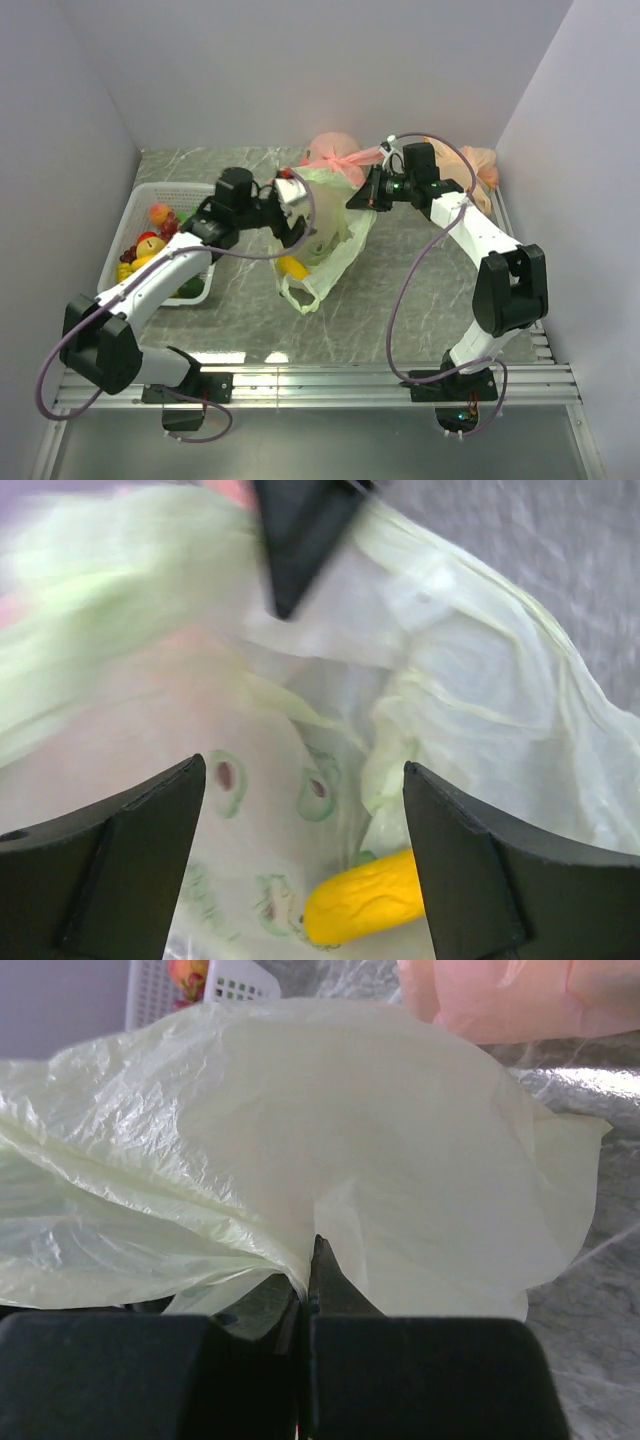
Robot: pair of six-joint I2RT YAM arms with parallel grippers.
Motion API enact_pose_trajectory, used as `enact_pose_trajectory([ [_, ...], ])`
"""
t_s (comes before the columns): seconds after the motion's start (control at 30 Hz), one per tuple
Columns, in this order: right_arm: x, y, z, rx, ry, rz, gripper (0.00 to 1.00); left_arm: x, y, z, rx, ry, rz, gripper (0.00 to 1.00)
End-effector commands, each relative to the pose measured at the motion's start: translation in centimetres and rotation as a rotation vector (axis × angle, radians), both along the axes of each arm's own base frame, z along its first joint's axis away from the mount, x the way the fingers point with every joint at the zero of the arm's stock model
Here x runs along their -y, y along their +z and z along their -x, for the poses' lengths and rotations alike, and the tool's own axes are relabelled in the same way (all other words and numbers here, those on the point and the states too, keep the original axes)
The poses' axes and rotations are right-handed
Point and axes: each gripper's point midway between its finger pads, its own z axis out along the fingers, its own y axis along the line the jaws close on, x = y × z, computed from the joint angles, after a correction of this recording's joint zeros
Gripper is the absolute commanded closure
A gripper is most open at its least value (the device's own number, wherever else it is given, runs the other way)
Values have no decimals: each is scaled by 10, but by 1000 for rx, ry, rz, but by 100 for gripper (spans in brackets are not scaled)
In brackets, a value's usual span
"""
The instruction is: Place the fake fruits into the plastic bag and tie a complex knot
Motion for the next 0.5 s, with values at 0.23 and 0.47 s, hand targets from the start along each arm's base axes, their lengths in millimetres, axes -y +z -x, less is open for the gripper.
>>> enact_pose_trajectory([
  [0.23,2,11,-10,104,55,66,100,-134,60,10,-148,171,58,10],
  [0.47,1,14,-10,114,90,84,100,-252,-6,-3,-226,356,-330,1],
])
